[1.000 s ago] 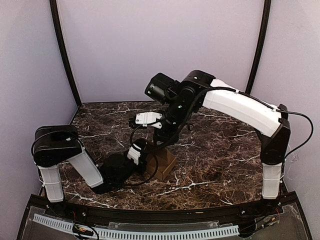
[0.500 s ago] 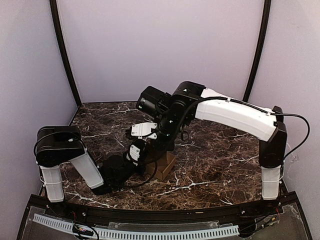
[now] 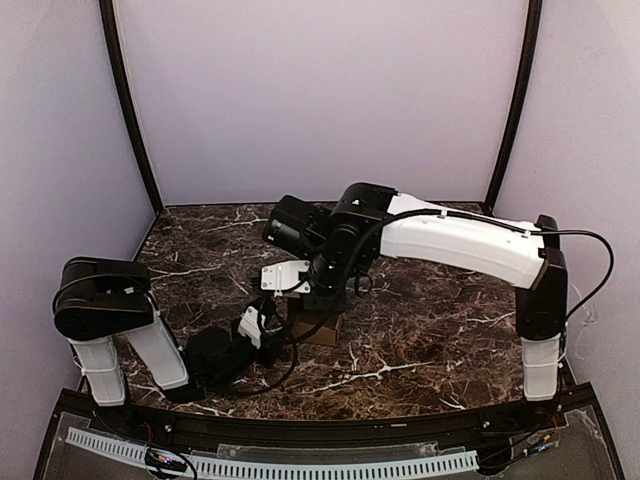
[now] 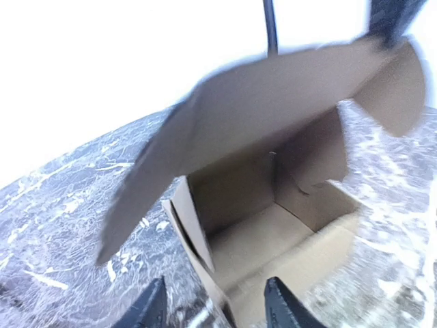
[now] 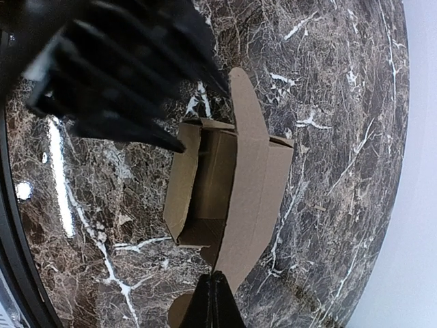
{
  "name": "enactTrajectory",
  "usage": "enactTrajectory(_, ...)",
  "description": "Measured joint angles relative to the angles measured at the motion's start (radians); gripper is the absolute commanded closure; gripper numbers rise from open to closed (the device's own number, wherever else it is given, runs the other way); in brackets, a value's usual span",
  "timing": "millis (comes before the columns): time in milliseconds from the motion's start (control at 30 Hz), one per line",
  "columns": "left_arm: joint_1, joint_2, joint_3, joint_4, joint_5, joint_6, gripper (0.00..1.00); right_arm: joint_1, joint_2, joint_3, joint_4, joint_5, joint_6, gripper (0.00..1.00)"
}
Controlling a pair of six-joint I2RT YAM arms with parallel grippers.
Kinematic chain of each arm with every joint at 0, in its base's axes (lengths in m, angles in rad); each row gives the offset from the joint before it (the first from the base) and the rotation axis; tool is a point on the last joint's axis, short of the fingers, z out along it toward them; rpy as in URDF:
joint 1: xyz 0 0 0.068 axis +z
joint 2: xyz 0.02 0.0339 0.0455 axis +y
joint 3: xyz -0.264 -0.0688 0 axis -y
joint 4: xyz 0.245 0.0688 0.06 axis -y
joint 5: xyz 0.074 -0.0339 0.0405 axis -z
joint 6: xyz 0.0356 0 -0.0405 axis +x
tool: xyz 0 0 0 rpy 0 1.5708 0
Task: Fold the paper box
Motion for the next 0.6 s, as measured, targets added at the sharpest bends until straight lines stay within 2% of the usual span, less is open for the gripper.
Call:
enactTrajectory(233, -0.137, -0.266, -0.082, -0.129, -0.058, -0.021, 0.46, 0.002, 0.005, -0.014, 0.014, 0.018, -0.034, 1.00)
enactTrajectory(433, -0.227, -0.579, -0.135, -0.463, -0.089, -0.090, 0.46, 0.009, -0.005, -0.092, 0.059, 0.016, -0.084, 1.00)
enactTrajectory(533, -0.246, -0.832, -0.135, -0.693, -0.091, -0.169, 0.46, 0.009, -0.026, -0.182, 0.099, 0.026, -0.126, 1.00)
enactTrajectory(600, -0.248, -0.996, -0.138, -0.818, -0.098, -0.218, 0.43, 0.009, -0.042, -0.242, 0.129, 0.033, -0.155, 1.00)
